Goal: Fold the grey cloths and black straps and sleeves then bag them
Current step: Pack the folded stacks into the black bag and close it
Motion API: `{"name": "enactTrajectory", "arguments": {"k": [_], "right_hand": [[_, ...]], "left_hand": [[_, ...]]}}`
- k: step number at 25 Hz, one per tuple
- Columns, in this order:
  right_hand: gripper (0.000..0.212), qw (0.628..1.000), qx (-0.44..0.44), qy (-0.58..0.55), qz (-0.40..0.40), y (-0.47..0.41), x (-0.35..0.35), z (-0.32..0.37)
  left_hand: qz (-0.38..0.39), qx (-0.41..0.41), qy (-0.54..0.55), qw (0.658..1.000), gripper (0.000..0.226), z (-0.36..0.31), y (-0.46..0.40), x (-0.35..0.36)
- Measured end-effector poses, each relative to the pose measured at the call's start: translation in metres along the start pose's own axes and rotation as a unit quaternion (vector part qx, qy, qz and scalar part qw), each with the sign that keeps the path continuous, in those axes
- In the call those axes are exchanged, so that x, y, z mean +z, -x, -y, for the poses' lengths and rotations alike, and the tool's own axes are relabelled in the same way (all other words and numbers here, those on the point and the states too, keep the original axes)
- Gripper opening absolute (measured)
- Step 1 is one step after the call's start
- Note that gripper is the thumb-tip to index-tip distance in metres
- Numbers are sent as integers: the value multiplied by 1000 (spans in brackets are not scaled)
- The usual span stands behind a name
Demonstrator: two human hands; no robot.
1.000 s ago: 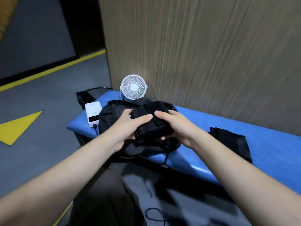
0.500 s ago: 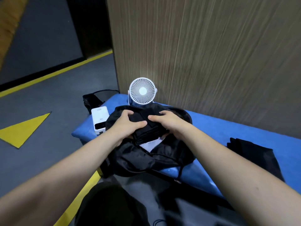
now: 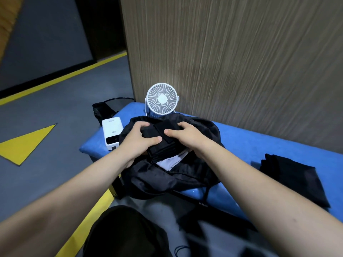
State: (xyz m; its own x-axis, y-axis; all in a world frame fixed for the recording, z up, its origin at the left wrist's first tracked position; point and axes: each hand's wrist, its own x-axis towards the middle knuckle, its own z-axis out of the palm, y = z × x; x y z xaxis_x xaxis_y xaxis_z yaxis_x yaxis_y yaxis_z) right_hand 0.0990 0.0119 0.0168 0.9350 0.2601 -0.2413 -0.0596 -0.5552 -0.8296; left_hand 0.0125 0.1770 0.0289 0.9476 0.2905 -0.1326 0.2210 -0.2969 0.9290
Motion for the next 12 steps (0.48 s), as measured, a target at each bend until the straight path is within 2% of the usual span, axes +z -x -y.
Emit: {"name": "enactTrajectory", "arguments": {"k": [4, 8, 12], "right_hand": [[100, 1000, 4, -2, 3, 20, 3, 13], [85, 999, 35, 9, 6, 30, 3, 15], [99, 999, 38, 21, -18, 31, 3, 11]], "left_hand": [[-11, 31, -55, 998, 63, -3, -2, -10], [-1, 43, -105, 994, 56, 3, -2, -17], [-1, 69, -132, 989, 49, 8, -2, -9]]}}
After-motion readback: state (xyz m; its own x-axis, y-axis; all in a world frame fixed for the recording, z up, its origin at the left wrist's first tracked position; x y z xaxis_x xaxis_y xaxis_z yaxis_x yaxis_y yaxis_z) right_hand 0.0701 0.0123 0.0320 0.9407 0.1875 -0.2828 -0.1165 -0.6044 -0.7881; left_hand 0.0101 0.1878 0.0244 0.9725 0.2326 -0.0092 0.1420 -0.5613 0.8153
